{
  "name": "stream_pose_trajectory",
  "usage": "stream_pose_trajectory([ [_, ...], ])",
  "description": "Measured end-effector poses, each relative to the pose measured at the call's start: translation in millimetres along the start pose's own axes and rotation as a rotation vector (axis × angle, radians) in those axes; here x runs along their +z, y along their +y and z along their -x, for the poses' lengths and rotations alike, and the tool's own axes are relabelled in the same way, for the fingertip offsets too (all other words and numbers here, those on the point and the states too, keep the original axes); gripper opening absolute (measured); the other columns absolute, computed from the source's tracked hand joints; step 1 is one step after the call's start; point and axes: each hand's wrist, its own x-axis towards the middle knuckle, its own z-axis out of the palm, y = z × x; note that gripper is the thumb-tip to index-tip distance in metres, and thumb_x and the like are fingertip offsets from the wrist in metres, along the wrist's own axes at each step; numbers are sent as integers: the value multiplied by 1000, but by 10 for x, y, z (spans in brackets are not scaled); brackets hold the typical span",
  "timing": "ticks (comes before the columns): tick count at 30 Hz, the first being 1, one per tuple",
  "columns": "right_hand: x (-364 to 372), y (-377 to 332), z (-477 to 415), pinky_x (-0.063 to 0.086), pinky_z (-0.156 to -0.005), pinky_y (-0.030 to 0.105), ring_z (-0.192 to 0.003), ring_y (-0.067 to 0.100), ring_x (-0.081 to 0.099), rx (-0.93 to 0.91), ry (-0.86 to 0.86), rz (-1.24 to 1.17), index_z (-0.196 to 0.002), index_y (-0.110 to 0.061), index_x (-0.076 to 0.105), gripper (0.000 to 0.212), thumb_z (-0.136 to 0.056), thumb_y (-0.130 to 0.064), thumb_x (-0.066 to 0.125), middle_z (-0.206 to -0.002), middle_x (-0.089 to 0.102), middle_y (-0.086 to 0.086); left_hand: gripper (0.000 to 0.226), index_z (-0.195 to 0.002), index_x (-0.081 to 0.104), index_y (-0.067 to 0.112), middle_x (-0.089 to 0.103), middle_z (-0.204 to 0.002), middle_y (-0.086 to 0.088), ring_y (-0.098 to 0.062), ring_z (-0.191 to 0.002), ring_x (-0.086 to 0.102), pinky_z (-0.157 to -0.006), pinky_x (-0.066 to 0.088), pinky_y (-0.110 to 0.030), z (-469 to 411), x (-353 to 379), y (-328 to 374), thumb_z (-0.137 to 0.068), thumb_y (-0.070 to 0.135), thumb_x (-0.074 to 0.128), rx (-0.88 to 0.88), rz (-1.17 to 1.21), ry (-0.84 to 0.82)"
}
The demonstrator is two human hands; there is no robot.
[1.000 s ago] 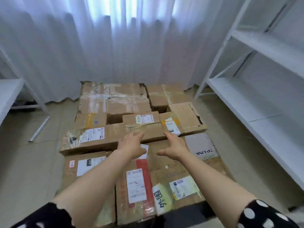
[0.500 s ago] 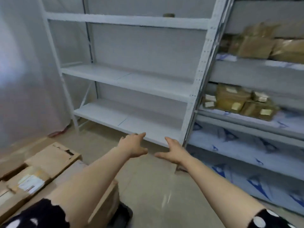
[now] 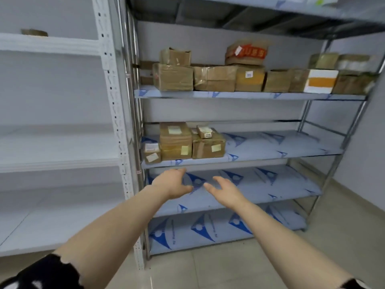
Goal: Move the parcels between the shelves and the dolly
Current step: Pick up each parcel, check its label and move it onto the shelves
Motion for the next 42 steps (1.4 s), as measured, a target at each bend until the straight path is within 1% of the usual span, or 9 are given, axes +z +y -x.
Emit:
stream_pose_trajectory([
  [9, -562, 522, -1410, 32, -110, 35, -136, 21, 38, 31, 84, -72, -145, -15, 37, 60, -96, -49, 45, -149, 39, 5, 70, -146, 32, 14, 51, -135, -11, -27, -120, 51, -97, 46, -39, -1825, -43, 337, -89, 46, 57, 57, -29, -43],
  [12, -688, 737, -1828, 32, -111, 35, -136, 20, 37, 38, 55, -71, -146, -14, 34, 61, -97, -48, 44, -151, 36, 5, 76, -149, 25, 15, 53, -132, -10, -27, -116, 54, -93, 48, -39, -2292, 39, 481, -89, 48, 57, 17, -18, -61],
  [15, -824, 907, -2301, 33, -107, 33, -136, 21, 37, -3, 14, -61, -147, -13, 33, 59, -98, -46, 42, -151, 36, 4, 80, -153, 13, 17, 47, -140, -12, -29, -124, 50, -96, 44, -37, -2730, 91, 589, -91, 45, 56, -26, 1, -27],
  [20, -1038, 1141, -2969, 37, -102, 35, -129, 24, 45, -85, -65, -25, -142, -17, 40, 51, -99, -45, 39, -143, 46, 5, 65, -149, 25, 13, 45, -144, -11, -27, -129, 45, -101, 39, -34, -3229, 152, 800, -95, 37, 53, -148, 36, 10],
  [26, -1272, 1272, -3648, 35, -105, 33, -130, 24, 44, -140, -110, -49, -142, -11, 40, 46, -102, -35, 36, -143, 46, 9, 55, -141, 39, 11, 58, -127, -12, -28, -114, 56, -91, 46, -36, -3720, 189, 873, -94, 34, 55, -290, 127, 71],
  [31, -1286, 1259, -4151, 33, -106, 32, -132, 22, 42, -177, -122, -89, -143, -11, 38, 44, -104, -30, 33, -145, 44, 8, 45, -124, 51, 6, 61, -114, -11, -26, -103, 58, -81, 47, -34, -4214, 100, 870, -93, 36, 57, -378, 161, 166],
  [35, -1225, 1207, -4583, 31, -108, 32, -135, 23, 39, -131, -101, -168, -145, -16, 36, 43, -104, -28, 32, -148, 41, 7, 59, -122, 51, 5, 57, -119, -12, -28, -106, 57, -75, 45, -32, -4698, 84, 814, -86, 51, 61, -471, 179, 195],
  [39, -1167, 1156, -4944, 33, -108, 34, -134, 23, 39, -101, -115, -228, -146, -19, 36, 43, -104, -28, 33, -147, 41, 7, 98, -142, 29, 1, 43, -138, -16, -32, -126, 44, -97, 43, -40, -5110, 144, 821, -77, 66, 62, -568, 156, 152],
  [42, -1153, 1147, -5148, 35, -109, 37, -134, 23, 40, -87, -127, -233, -145, -21, 37, 42, -104, -30, 33, -147, 41, 7, 115, -148, 18, -1, 38, -144, -16, -31, -131, 39, -100, 41, -40, -5316, 194, 824, -71, 71, 64, -625, 71, 105],
])
